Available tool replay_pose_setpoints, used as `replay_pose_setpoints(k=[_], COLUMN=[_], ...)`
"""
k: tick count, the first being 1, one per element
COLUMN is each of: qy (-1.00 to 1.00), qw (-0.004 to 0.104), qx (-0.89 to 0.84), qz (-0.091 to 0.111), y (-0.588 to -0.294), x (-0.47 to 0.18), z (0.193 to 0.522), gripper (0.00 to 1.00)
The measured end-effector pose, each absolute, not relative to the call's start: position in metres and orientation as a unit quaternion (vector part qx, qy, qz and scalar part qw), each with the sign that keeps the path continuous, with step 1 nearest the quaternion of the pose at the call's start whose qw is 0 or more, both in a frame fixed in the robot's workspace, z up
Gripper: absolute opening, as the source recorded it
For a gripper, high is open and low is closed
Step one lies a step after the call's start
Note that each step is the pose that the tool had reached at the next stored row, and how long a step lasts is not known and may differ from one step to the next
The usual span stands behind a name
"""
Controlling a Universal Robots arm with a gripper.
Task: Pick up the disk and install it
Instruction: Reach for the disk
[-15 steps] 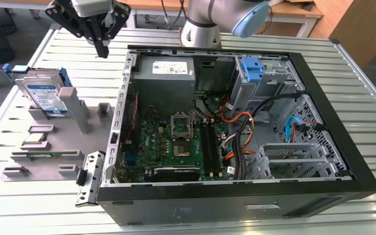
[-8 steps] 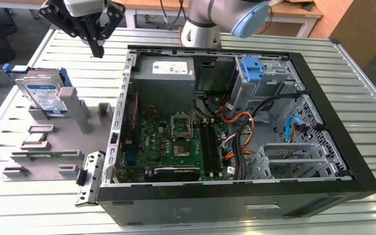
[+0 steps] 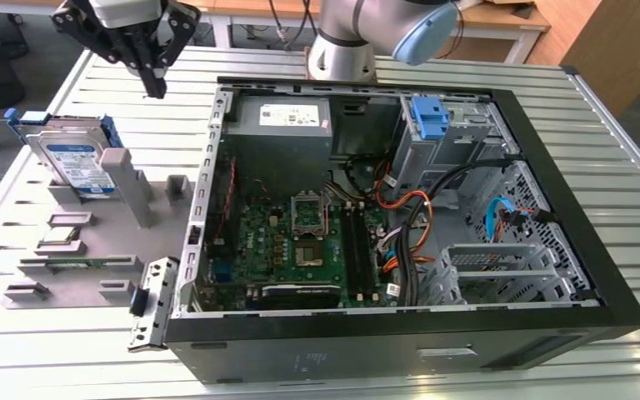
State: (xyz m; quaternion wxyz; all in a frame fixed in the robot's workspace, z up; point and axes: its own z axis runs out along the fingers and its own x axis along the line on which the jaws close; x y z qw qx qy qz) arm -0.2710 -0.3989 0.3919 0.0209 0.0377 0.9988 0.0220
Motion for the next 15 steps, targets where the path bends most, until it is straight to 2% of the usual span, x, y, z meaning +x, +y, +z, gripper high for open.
replay_pose_setpoints(k=[15], qy=[0.999], qw=[0.022], qx=[0.038], qz=[0.022], y=[-0.399], x=[-0.295], z=[0.391], gripper=[0.11])
